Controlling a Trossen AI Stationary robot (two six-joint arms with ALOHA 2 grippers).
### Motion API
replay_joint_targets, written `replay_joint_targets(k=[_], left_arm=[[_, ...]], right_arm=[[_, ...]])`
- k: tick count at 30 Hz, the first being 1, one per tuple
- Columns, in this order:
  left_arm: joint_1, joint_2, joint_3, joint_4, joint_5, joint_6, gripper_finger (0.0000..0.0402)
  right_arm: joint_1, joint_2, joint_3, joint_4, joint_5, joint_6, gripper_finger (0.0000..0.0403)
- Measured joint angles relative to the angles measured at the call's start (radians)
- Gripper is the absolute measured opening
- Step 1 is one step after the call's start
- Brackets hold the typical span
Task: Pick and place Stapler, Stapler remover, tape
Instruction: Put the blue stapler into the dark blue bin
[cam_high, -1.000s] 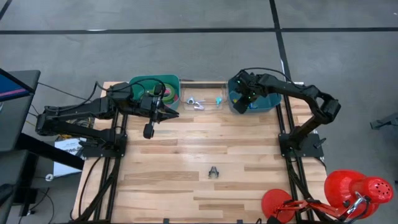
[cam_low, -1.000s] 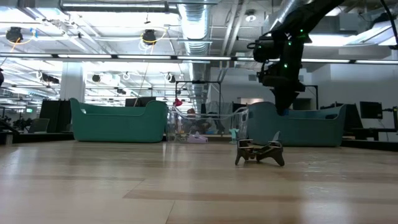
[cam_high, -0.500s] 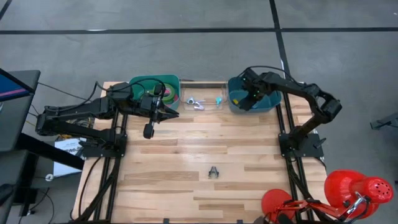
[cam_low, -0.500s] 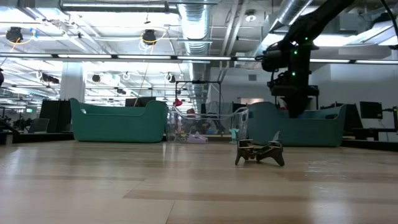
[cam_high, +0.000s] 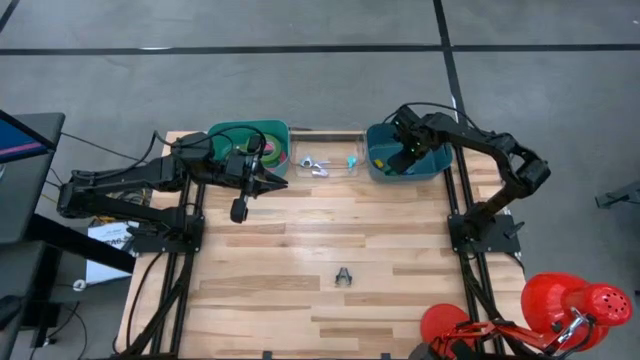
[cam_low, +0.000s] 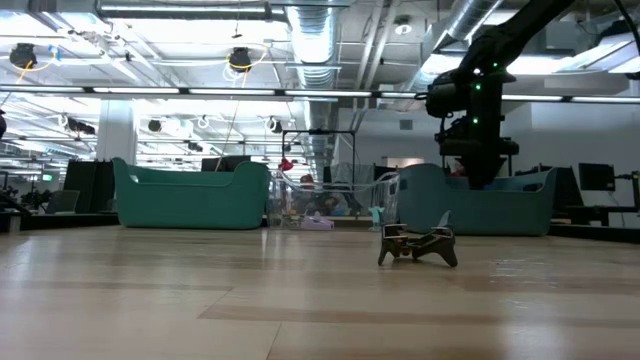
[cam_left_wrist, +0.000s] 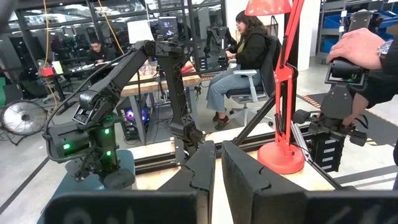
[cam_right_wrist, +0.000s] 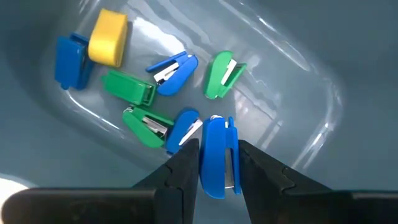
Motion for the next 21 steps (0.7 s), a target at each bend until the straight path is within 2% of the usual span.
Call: replay_joint_targets(k=[21], left_arm=[[0.000,0.000,0.000,0.007,0.000,0.000,0.0021]], right_arm=[[0.003,0.125,0.001,-0.005,-0.003,0.000,0.0097]])
